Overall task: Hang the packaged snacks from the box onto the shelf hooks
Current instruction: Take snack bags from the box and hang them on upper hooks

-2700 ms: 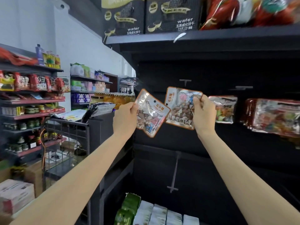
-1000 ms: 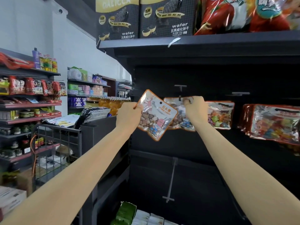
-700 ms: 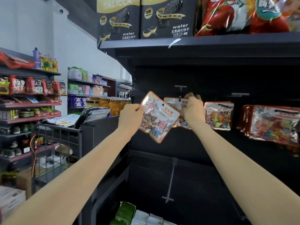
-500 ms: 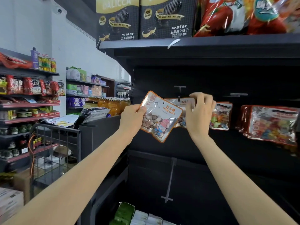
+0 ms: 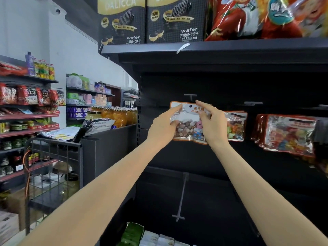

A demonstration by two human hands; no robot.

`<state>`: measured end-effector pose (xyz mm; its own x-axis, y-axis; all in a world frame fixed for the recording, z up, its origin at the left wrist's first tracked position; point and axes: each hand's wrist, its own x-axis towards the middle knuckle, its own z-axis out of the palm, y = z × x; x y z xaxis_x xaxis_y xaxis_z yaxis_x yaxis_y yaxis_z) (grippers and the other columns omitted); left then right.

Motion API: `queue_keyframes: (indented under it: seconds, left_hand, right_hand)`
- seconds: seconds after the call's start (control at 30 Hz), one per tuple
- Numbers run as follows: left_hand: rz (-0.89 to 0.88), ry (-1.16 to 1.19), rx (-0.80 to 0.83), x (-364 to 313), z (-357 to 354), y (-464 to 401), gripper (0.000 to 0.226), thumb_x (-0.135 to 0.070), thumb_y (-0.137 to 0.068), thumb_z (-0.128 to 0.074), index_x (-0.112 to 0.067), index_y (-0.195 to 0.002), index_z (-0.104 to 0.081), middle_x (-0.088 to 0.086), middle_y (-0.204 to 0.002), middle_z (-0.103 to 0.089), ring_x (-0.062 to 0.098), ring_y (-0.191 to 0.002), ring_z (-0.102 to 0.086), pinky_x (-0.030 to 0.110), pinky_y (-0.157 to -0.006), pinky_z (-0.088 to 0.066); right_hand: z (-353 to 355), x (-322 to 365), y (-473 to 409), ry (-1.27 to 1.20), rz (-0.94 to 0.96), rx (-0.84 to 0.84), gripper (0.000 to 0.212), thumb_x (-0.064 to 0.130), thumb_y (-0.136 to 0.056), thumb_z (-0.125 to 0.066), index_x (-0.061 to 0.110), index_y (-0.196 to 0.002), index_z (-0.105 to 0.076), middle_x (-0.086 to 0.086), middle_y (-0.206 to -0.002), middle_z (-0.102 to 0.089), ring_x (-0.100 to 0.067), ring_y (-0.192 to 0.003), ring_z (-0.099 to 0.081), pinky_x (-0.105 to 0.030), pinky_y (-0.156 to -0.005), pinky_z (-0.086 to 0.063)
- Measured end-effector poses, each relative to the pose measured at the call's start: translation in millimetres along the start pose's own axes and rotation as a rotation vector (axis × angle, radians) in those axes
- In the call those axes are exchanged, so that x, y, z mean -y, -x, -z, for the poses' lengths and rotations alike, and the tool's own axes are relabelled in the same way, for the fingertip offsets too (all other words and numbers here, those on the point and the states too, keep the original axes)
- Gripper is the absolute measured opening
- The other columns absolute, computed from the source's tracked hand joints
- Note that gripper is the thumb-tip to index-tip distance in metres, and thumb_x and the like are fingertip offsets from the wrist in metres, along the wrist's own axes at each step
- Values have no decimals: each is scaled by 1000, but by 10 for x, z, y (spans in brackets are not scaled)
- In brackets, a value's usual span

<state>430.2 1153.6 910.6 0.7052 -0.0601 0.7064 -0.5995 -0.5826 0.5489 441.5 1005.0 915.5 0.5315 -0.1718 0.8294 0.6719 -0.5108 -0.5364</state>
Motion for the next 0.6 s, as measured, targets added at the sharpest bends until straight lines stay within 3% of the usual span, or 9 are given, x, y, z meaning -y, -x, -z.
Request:
queue_keyframes:
  seconds: [0.1, 0.2, 0.27, 0.33, 0.5, 0.6]
  left_hand:
    - [5, -30, 20, 2, -33, -68, 48, -18, -99, -42, -39, -142, -34, 4, -143, -43, 22, -119, -52, 38, -93, -50]
    - [14, -58, 26, 37, -66, -87, 48, -19, -99, -41, -39, -142, -33, 5, -143, -43, 23, -118, -53, 36, -90, -51]
    - [38, -80, 32, 67, -97, -98, 48, -19, -99, -42, -38, -142, -34, 4, -144, -43, 24, -120, -51, 36, -91, -48]
    - [55, -112, 51, 84, -128, -125, 50, -17, -98, -43, -37, -143, -34, 5, -144, -43, 26, -119, -51, 36, -92, -46]
    - [66, -170, 172, 130, -199, -266, 62, -12, -94, -49, -33, -147, -24, 14, -137, -45, 29, -116, -50, 28, -84, -43]
    - [47, -207, 191, 140, -225, -279, 65, -15, -92, -55, -29, -148, -23, 16, -125, -45, 25, -98, -50, 24, -77, -39]
  right_hand:
    - [-9, 0, -63, 103, 53, -13, 34, 12, -99, -46, 22, -129, -58, 1, -111, -57, -3, -75, -49, -22, -71, -48]
    - [-19, -27, -78, 144, 66, -11, 34, 10, -99, -45, 18, -130, -57, 0, -108, -56, 1, -67, -43, -17, -68, -42]
    - [-29, -50, -59, 176, 62, -2, 34, 10, -99, -44, 16, -130, -57, -6, -113, -58, -2, -76, -50, -22, -78, -44]
    - [-54, -86, -45, 230, 46, 13, 37, 9, -98, -45, 17, -133, -54, -9, -121, -54, -16, -100, -56, -24, -89, -43]
    - [-147, -157, -30, 339, -2, 83, 47, 6, -95, -53, 14, -140, -44, -13, -136, -32, -23, -122, -42, -24, -103, -33]
    - [-203, -157, 3, 510, 33, 51, 43, 8, -94, -53, 9, -137, -48, -16, -142, -25, -28, -131, -30, -30, -102, -35]
